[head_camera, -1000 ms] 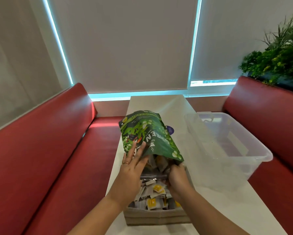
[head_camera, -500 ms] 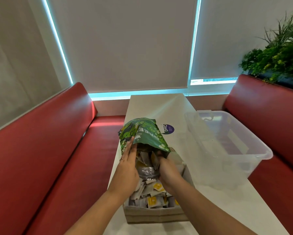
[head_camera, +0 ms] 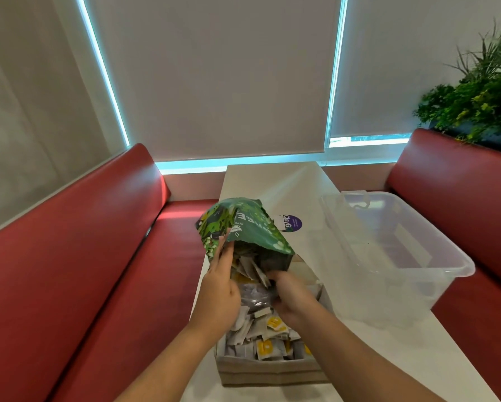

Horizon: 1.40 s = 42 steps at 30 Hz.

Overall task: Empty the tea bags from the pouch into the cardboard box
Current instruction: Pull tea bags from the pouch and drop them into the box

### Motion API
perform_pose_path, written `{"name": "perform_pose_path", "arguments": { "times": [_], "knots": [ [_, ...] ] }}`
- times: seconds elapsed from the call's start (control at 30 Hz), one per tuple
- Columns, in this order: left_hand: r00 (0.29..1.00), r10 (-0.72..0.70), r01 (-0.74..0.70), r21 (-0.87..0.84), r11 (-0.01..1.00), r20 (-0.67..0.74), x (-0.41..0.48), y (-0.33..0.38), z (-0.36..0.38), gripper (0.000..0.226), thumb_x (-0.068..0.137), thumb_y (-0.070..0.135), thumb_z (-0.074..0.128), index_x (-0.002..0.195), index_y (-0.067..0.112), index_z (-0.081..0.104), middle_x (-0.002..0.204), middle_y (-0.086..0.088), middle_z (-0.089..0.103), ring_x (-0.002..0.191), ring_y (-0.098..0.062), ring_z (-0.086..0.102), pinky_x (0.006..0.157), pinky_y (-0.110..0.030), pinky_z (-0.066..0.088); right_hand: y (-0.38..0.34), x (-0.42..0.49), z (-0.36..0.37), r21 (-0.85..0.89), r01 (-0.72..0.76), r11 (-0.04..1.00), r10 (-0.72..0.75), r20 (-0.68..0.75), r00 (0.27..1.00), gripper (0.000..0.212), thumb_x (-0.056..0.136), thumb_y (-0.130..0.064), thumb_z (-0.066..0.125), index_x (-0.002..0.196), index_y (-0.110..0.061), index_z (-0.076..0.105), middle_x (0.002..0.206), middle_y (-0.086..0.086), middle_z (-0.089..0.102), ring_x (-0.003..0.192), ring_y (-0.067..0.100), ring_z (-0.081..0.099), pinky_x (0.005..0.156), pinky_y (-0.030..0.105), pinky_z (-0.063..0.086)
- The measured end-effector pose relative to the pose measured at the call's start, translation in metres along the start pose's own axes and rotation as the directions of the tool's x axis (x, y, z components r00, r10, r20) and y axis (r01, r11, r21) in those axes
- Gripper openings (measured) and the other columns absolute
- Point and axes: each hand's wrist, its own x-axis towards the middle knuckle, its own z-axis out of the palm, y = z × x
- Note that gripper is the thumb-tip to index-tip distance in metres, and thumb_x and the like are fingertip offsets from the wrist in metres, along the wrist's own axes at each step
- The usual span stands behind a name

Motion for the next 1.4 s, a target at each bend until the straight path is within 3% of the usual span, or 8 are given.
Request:
{"name": "perform_pose_path", "arguments": {
  "times": [0.17, 0.33, 0.5, 0.67, 0.9, 1.0, 1.23, 1.4],
  "knots": [
    [0.999, 0.051, -0.051, -0.007, 0.999, 0.012, -0.002, 0.016, -0.002, 0.084, 0.078, -0.020, 0.037, 0.138, 0.035, 0.021, 0.154, 0.002, 0.024, 0.128, 0.018, 0.021, 0.103, 0.003, 0.016, 0.005, -0.003, -0.003, -0.130, -0.008, 0.992, 0.007, -0.014, 1.000, 0.023, 0.088, 0.002, 0.050, 0.103, -0.010, 0.061, 0.083, 0.008, 0.067, 0.064, 0.018, 0.063, 0.047, 0.024, 0.048],
    [0.998, 0.046, -0.045, -0.007, 0.999, 0.036, -0.004, 0.019, 0.001, 0.087, 0.079, -0.016, 0.037, 0.135, 0.047, 0.014, 0.156, 0.005, 0.021, 0.142, -0.012, 0.023, 0.115, -0.022, 0.021, 0.007, -0.004, 0.001, -0.284, 0.086, 0.955, -0.106, -0.057, 0.993, 0.020, 0.081, 0.006, 0.058, 0.079, -0.015, 0.059, 0.072, 0.008, 0.060, 0.061, 0.019, 0.057, 0.043, 0.023, 0.045],
    [0.990, 0.135, -0.136, 0.022, 0.990, 0.038, 0.000, 0.021, -0.001, 0.083, 0.079, -0.012, 0.036, 0.140, 0.041, 0.013, 0.157, 0.016, 0.007, 0.145, -0.002, 0.004, 0.118, -0.045, 0.017, 0.010, -0.001, 0.010, -0.357, 0.107, 0.928, -0.170, -0.152, 0.974, 0.020, 0.073, 0.002, 0.072, 0.076, -0.012, 0.059, 0.082, 0.020, 0.066, 0.071, 0.034, 0.065, 0.057, 0.038, 0.054],
    [0.949, 0.315, -0.314, 0.090, 0.945, -0.002, 0.003, 0.018, -0.008, 0.073, 0.074, -0.010, 0.036, 0.137, 0.027, 0.037, 0.153, 0.033, -0.001, 0.146, -0.007, 0.006, 0.114, -0.038, 0.023, 0.002, 0.002, 0.014, -0.323, 0.209, 0.923, -0.265, -0.140, 0.954, 0.027, 0.074, 0.002, 0.072, 0.099, -0.002, 0.063, 0.096, 0.026, 0.067, 0.085, 0.040, 0.066, 0.071, 0.051, 0.057],
    [0.893, 0.447, -0.435, 0.150, 0.888, -0.057, -0.006, 0.028, -0.008, 0.059, 0.083, 0.002, 0.030, 0.136, 0.026, 0.032, 0.156, 0.024, 0.001, 0.146, -0.013, 0.008, 0.117, -0.030, 0.016, 0.001, -0.004, 0.008, -0.360, 0.356, 0.863, -0.401, -0.058, 0.914, 0.010, 0.085, -0.003, 0.063, 0.090, -0.009, 0.058, 0.069, -0.002, 0.056, 0.059, 0.008, 0.050, 0.044, 0.009, 0.041],
    [0.940, 0.339, -0.330, 0.138, 0.934, -0.047, -0.007, 0.020, -0.005, 0.085, 0.076, -0.008, 0.034, 0.145, 0.039, 0.016, 0.155, 0.026, -0.002, 0.146, -0.011, 0.006, 0.116, -0.033, 0.015, 0.007, 0.003, 0.002, -0.456, 0.313, 0.833, -0.381, -0.063, 0.923, 0.010, 0.084, -0.004, 0.065, 0.089, -0.010, 0.060, 0.064, 0.001, 0.054, 0.053, 0.011, 0.046, 0.041, 0.014, 0.037],
    [0.940, 0.336, -0.326, 0.147, 0.934, -0.051, -0.017, 0.016, 0.000, 0.100, 0.074, -0.012, 0.036, 0.146, 0.045, -0.002, 0.156, 0.024, -0.003, 0.146, -0.013, 0.004, 0.117, -0.025, 0.009, 0.015, 0.004, -0.005, -0.469, 0.339, 0.816, -0.428, -0.093, 0.899, 0.012, 0.084, 0.001, 0.061, 0.083, -0.011, 0.061, 0.062, 0.003, 0.056, 0.051, 0.013, 0.050, 0.049, 0.033, 0.046],
    [0.940, 0.335, -0.326, 0.125, 0.937, -0.064, -0.019, 0.014, 0.002, 0.091, 0.075, -0.004, 0.030, 0.146, 0.046, 0.000, 0.156, 0.023, -0.002, 0.146, -0.011, 0.007, 0.117, -0.022, 0.009, 0.020, 0.006, -0.003, -0.463, 0.346, 0.816, -0.427, -0.079, 0.901, 0.013, 0.082, -0.006, 0.065, 0.089, -0.016, 0.064, 0.072, 0.000, 0.063, 0.064, 0.014, 0.056, 0.059, 0.030, 0.046]
  ]
}}
